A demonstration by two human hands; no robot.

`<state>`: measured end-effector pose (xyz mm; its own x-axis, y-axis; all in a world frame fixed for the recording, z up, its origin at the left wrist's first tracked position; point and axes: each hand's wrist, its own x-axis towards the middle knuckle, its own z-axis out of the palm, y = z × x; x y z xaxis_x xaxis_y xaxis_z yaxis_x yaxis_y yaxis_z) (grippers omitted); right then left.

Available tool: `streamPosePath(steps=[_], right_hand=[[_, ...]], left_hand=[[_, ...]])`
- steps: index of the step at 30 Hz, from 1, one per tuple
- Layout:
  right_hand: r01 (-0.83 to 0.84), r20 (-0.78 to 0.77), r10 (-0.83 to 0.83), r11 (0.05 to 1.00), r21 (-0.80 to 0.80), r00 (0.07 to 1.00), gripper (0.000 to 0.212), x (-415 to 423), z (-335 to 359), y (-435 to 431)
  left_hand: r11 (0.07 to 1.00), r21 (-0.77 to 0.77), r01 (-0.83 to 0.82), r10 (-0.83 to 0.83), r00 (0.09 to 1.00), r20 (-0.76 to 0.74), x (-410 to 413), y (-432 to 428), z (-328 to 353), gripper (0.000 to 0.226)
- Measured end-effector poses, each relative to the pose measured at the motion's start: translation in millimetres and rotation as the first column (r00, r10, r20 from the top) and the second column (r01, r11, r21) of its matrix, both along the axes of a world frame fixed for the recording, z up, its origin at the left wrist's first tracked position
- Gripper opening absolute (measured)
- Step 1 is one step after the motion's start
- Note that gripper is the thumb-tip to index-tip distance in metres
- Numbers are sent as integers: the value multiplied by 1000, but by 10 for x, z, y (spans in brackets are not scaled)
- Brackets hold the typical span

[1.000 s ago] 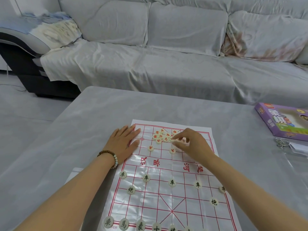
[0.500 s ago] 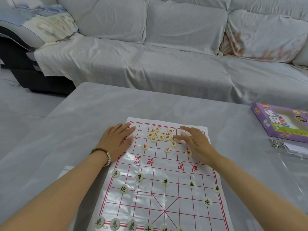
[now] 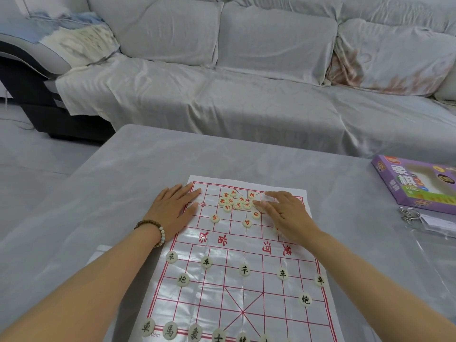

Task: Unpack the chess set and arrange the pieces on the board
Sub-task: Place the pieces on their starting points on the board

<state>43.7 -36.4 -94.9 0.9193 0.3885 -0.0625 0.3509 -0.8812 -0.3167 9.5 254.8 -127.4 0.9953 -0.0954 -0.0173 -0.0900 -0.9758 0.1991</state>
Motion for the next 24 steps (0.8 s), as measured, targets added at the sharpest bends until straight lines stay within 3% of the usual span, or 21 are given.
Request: streamPosePath(steps=[2, 8, 14, 22, 24], right_hand=[[10, 31, -10, 1000, -6, 999, 50, 25, 7, 28], [43, 48, -54, 978, 204, 997, 33, 49, 143, 232], [-30, -8, 31, 985, 170, 999, 42, 69, 144, 538], [130, -51, -124, 981, 144, 991, 37, 373, 80, 686], [141, -67, -133, 981, 136, 989, 34, 450, 78, 731]], left_hand=[[1000, -6, -1, 1, 1000, -4, -8, -7, 6, 58], [999, -48, -2, 2, 1000, 10, -5, -5, 7, 71], [998, -57, -6, 7, 1000, 12, 3, 1, -7, 83], [999, -51, -14, 14, 1000, 4, 9, -9, -2, 102], [999, -48, -19, 20, 1000, 7, 11, -9, 6, 93]])
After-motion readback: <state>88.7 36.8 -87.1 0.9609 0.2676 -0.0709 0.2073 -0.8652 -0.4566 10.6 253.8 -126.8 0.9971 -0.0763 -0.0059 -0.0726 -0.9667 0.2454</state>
